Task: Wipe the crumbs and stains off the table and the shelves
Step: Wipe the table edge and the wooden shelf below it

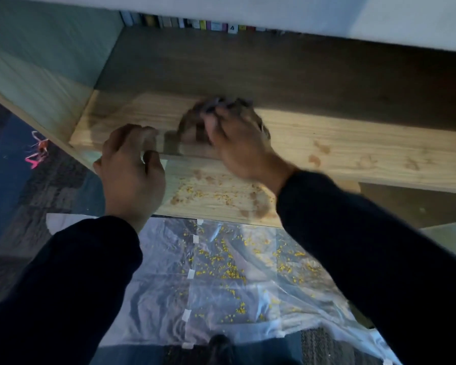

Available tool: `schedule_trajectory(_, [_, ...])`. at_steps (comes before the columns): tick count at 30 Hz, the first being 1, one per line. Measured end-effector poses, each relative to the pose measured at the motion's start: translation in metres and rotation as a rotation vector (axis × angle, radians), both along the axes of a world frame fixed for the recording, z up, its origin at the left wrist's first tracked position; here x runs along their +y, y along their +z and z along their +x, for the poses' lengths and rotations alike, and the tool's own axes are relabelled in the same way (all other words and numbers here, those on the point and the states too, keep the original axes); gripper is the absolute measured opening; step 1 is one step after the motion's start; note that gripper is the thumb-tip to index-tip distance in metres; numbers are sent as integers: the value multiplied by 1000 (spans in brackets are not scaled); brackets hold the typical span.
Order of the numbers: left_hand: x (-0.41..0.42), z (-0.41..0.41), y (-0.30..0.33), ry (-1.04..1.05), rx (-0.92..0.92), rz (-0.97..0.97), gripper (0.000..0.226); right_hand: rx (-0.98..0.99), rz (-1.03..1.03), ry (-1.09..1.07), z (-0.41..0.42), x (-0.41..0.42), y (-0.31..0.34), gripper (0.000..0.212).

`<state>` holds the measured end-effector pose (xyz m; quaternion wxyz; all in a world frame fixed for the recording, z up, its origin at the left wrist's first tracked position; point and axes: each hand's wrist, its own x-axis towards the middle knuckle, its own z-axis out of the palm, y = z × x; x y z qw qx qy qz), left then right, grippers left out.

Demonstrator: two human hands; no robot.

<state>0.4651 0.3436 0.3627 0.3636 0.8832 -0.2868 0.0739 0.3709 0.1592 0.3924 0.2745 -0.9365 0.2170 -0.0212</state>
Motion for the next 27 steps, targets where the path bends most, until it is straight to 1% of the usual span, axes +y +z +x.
schedule_trajectory(1, [1, 6, -1, -11, -4, 16, 38, -43, 39, 89, -19, 17, 4, 48])
schedule_trajectory(2, [1, 11, -1, -20, -7, 45, 41, -63, 128, 106, -39, 11, -6, 46])
schedule_trajectory(4, [2, 17, 1, -27, -33, 101, 47, -131, 281, 44, -73, -12, -2, 43])
schedule_trajectory(5, [4, 18, 2, -26, -54, 121, 51, -168, 286, -1, -86, -25, 1, 42])
schedule_trajectory(7, [6, 17, 7, -19, -100, 154, 60, -227, 235, -124, -94, -37, 19, 47])
schedule_trajectory(9, [6, 18, 13, -36, -126, 179, 70, -180, 163, -328, -76, -57, 21, 49])
schedule_trajectory(10, [6, 18, 17, -51, -130, 192, 72, -108, 93, -441, -56, -67, 16, 50])
schedule_trajectory(11, [7, 18, 19, -61, -128, 207, 73, -41, 48, -518, -34, -74, 14, 52])
schedule_trajectory(12, [8, 18, 19, -68, -110, 211, 73, -24, 26, -550, -7, -72, 12, 53])
schedule_trajectory(13, [12, 16, 18, -75, -72, 188, 74, -35, -10, -533, 19, -61, 10, 53])
schedule_trajectory(14, [16, 13, 18, -93, -17, 129, 75, -55, -33, -458, 42, -44, 4, 50])
schedule_trajectory(16, [34, 5, 16, -109, 71, -36, 72, -72, -62, -209, 67, 12, -10, 48])
schedule_trajectory(18, [55, 0, 12, -10, 52, -133, 63, -96, -32, 4, 62, 69, -8, 45])
schedule_trajectory(19, [64, -3, 11, 47, 36, -185, 58, -125, 52, 60, 51, 84, -4, 44])
schedule_trajectory(20, [71, -6, 11, 88, 35, -240, 53, -172, 185, 57, 37, 92, -1, 46])
schedule_trajectory(21, [76, -8, 12, 108, 62, -284, 48, -232, 357, -2, 19, 94, -2, 49])
schedule_trajectory(24, [78, -16, 17, 95, 185, -310, 35, -386, 1010, -260, -36, 93, -14, 53])
schedule_trajectory(26, [70, -28, 13, 50, 289, -357, 30, -442, 1484, -426, -71, 86, -30, 64])
schedule_trajectory(27, [65, -37, 6, 19, 353, -348, 27, -463, 1649, -525, -90, 82, -36, 69])
